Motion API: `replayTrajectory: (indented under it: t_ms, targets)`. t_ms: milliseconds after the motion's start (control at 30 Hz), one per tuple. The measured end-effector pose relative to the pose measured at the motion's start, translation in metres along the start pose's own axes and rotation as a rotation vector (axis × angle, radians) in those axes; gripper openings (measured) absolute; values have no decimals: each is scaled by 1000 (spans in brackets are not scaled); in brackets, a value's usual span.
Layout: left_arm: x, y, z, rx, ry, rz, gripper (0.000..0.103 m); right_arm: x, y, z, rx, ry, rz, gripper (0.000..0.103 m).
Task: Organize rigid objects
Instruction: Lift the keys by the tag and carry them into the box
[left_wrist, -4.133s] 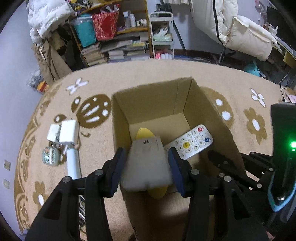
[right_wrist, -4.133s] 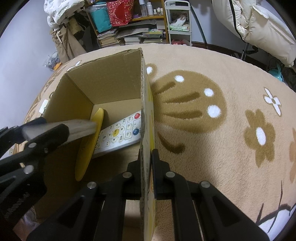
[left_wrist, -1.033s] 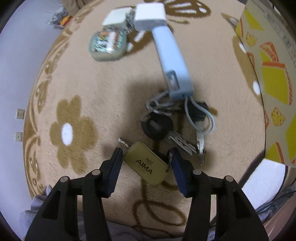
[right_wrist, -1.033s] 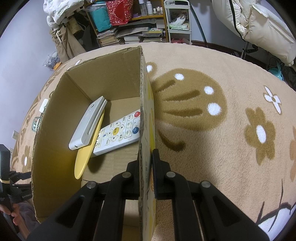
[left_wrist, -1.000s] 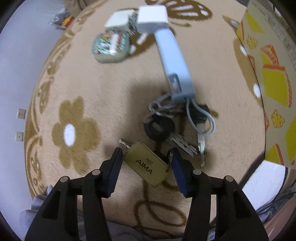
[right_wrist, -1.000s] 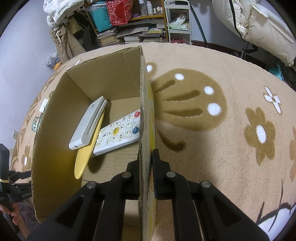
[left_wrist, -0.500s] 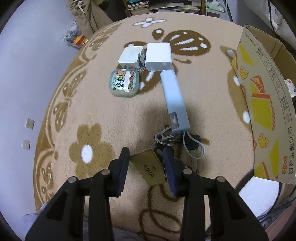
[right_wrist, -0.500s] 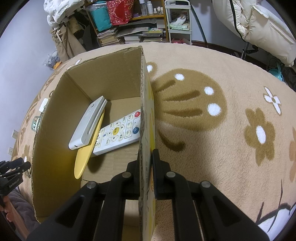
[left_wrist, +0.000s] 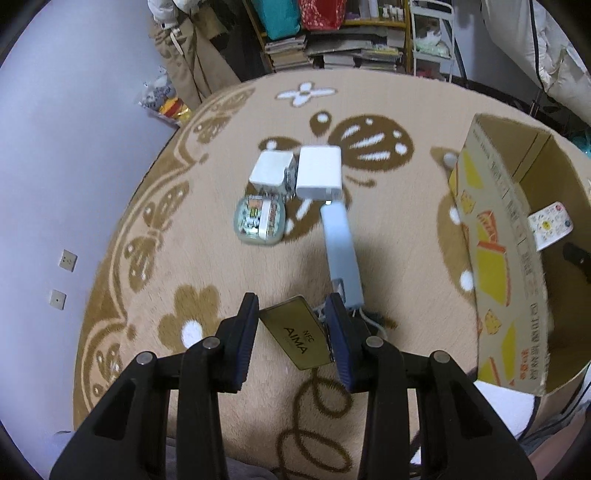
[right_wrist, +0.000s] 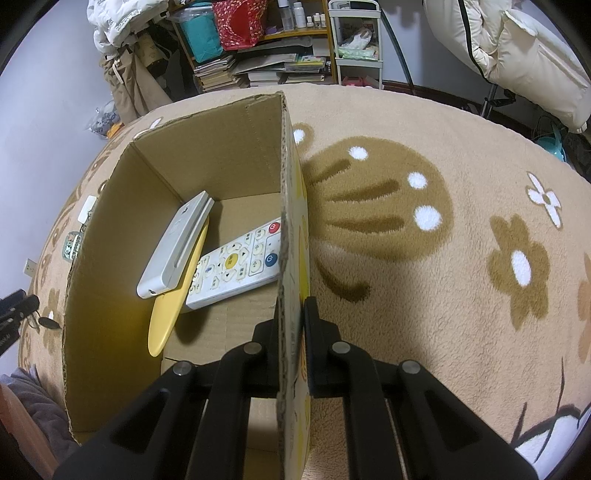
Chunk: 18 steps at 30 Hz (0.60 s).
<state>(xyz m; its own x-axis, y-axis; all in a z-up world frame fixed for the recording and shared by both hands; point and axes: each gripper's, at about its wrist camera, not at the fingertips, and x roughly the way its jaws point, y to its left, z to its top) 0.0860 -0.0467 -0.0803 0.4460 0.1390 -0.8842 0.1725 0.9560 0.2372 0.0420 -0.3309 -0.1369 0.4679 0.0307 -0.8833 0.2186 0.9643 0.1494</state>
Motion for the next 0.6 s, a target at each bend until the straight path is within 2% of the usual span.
replayTrajectory:
  t_ms: [167,367,467,600]
  targets:
    - [-20,-7,14,14,-57,19,36,0,0,1,0,0,-1,9]
    - [-48,-21,38,16,-119,-9,36,0,0,0,2,0,1,9]
    - [-63,-31,50,17,-147,-51,36,0,0,1,0,0,0,9]
    - [-79,-52,62,45,-190,-41,36,0,0,1,0,0,0,9]
